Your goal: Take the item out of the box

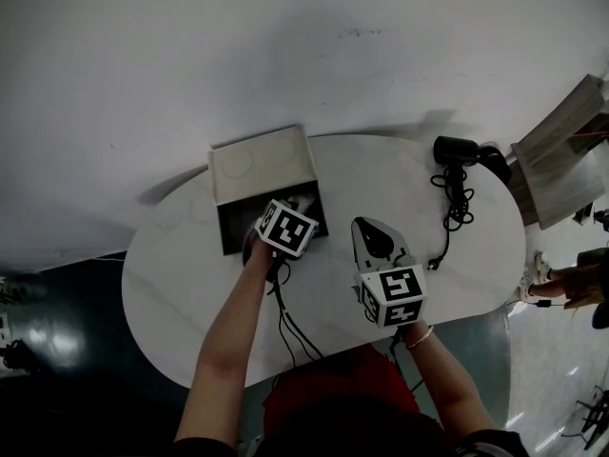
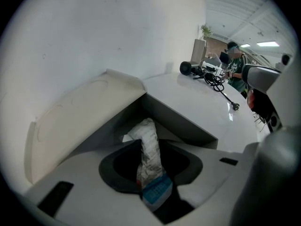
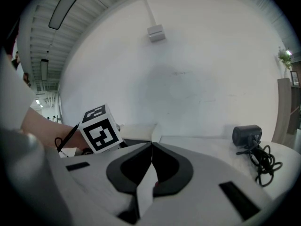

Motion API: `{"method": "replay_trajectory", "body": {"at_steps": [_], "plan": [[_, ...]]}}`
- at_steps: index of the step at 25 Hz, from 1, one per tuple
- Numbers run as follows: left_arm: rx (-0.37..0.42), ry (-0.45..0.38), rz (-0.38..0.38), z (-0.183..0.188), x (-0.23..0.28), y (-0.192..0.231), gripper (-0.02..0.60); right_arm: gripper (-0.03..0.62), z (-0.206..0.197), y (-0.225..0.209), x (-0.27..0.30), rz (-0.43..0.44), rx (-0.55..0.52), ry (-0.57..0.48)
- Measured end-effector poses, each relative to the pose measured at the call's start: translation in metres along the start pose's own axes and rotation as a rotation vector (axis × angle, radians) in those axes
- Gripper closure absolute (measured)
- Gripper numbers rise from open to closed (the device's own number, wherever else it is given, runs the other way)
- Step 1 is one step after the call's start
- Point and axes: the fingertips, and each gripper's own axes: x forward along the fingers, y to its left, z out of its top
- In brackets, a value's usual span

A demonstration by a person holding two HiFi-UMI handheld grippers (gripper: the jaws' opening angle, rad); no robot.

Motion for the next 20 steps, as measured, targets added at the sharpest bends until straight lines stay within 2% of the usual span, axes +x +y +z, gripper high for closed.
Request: {"method": "replay_trajectory", "body": {"at_steps": [9,20], "plan": [[0.054,-0.055,0.023,0.002,-0.01,-0.006,0.463,0.579,0.002,0.006,-0.005,-0.006,-0.007,0.0],[0.064,-0.203,0.085,0.02,-0.046,-0.006,0.466,0.579,0.005,0.014,-0.013,-0.02,-0.017,-0.007]]}}
